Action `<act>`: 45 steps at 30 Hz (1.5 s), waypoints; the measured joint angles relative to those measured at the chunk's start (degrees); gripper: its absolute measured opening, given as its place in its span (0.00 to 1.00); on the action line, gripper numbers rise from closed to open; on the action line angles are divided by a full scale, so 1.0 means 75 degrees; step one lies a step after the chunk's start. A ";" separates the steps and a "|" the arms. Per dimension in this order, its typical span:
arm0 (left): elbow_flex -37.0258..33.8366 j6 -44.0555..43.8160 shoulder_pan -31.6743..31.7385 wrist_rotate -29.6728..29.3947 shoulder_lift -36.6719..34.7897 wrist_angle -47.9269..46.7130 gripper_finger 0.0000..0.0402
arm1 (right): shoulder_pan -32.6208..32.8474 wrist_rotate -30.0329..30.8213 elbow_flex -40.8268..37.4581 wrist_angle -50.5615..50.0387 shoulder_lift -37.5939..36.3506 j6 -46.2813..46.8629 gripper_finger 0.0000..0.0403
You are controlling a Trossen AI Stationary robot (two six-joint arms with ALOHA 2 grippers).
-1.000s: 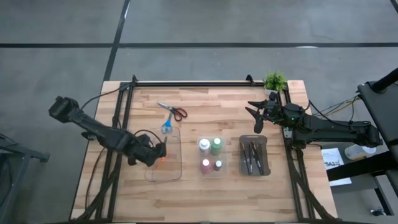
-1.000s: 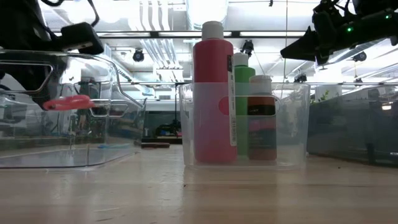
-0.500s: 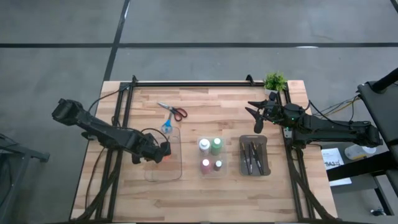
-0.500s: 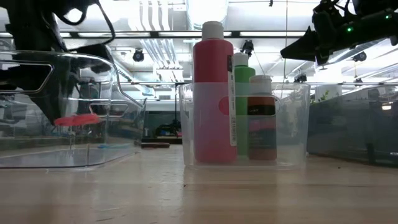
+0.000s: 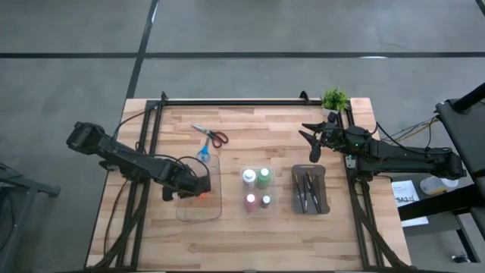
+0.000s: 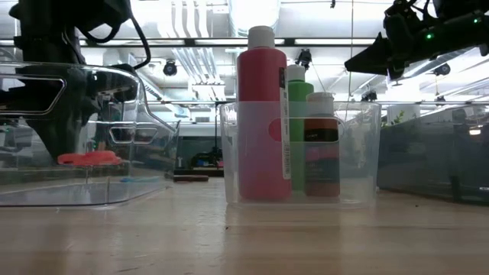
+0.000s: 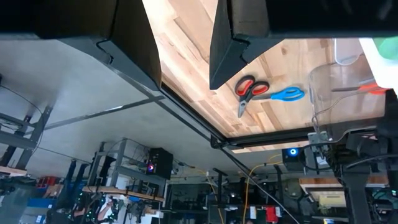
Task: Pick & Place Paint Supplies
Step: Put the orange scissors into the transparent bin, then put the scissors into the transparent bin
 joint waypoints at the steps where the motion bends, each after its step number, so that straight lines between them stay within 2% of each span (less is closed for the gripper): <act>1: -0.0014 0.0000 0.0009 0.0001 0.0000 0.0002 0.03 | 0.0000 0.0000 0.0000 0.0000 0.0000 -0.0002 0.33; 9: -0.0027 0.0003 0.0029 0.0006 -0.0006 0.0003 0.23 | 0.0000 0.0000 0.0000 0.0003 0.0000 -0.0003 0.33; 14: -0.0018 0.0014 0.0044 0.0006 -0.0040 0.0015 0.30 | 0.0000 0.0000 0.0000 0.0001 0.0000 -0.0001 0.33; 19: -0.0018 0.0062 0.0041 -0.0021 -0.0592 -0.0011 0.30 | 0.0000 0.0000 0.0000 0.0003 0.0000 0.0000 0.33; 25: -0.0013 0.0081 0.0059 -0.0469 -0.1482 -0.0221 0.31 | 0.0000 0.0002 0.0000 0.0001 -0.0006 0.0000 0.33; 30: -0.0010 0.0159 0.0128 -0.1423 -0.2269 -0.0464 0.31 | 0.0000 0.0003 0.0000 0.0000 -0.0006 0.0000 0.33; 38: -0.0004 0.1258 0.0460 -0.3512 -0.3246 -0.1310 0.30 | 0.0000 0.0000 0.0000 0.0001 -0.0004 0.0000 0.33; 40: -0.0004 0.1415 0.0698 -0.3618 -0.3330 -0.1558 0.30 | 0.0000 0.0003 0.0000 0.0002 -0.0003 0.0000 0.33; 45: -0.0007 0.2137 0.1560 -0.3287 -0.3342 -0.1765 0.30 | 0.0000 0.0003 0.0000 0.0000 -0.0003 -0.0001 0.33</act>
